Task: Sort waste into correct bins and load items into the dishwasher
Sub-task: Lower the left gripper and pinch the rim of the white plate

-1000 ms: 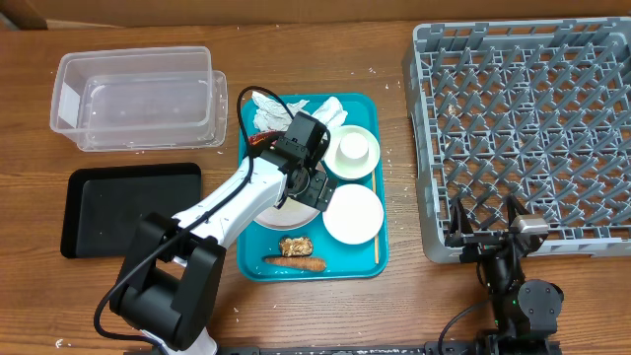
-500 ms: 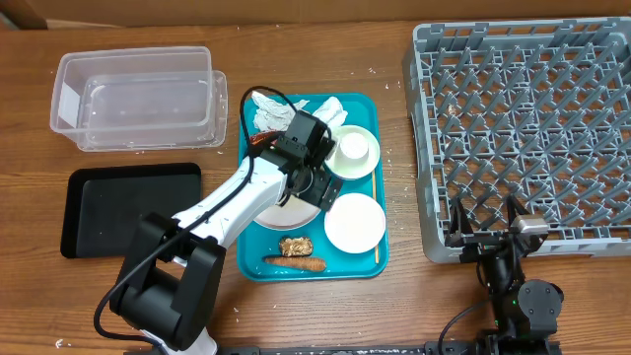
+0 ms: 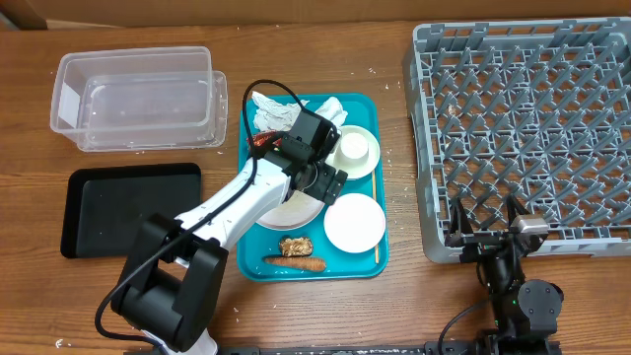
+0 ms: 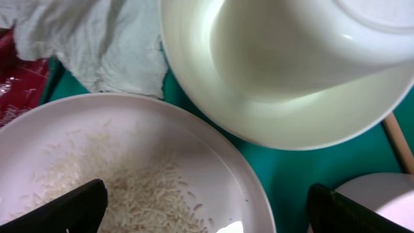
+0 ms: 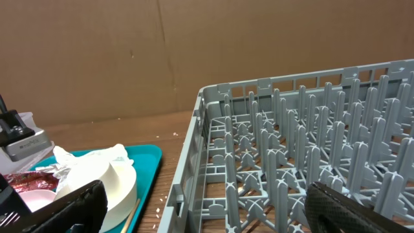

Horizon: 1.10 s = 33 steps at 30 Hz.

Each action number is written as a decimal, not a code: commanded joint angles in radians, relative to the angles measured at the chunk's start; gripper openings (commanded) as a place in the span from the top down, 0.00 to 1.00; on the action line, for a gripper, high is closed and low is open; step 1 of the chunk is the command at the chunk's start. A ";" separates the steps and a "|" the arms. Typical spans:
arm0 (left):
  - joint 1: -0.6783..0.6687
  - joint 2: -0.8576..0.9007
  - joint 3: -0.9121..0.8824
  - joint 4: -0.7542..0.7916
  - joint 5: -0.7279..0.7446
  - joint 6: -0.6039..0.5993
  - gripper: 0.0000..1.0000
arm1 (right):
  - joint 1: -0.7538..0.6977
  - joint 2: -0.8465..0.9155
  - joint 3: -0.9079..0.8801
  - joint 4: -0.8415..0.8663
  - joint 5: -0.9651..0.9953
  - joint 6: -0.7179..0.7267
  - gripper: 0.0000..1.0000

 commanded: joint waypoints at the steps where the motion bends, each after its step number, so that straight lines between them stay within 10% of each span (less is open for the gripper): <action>1: -0.016 0.015 0.019 -0.013 0.036 0.019 0.00 | 0.005 -0.011 -0.010 0.004 0.005 -0.004 0.00; 33: -0.039 0.078 0.015 0.003 -0.027 -0.040 0.00 | 0.005 -0.011 -0.010 0.004 0.005 -0.004 0.00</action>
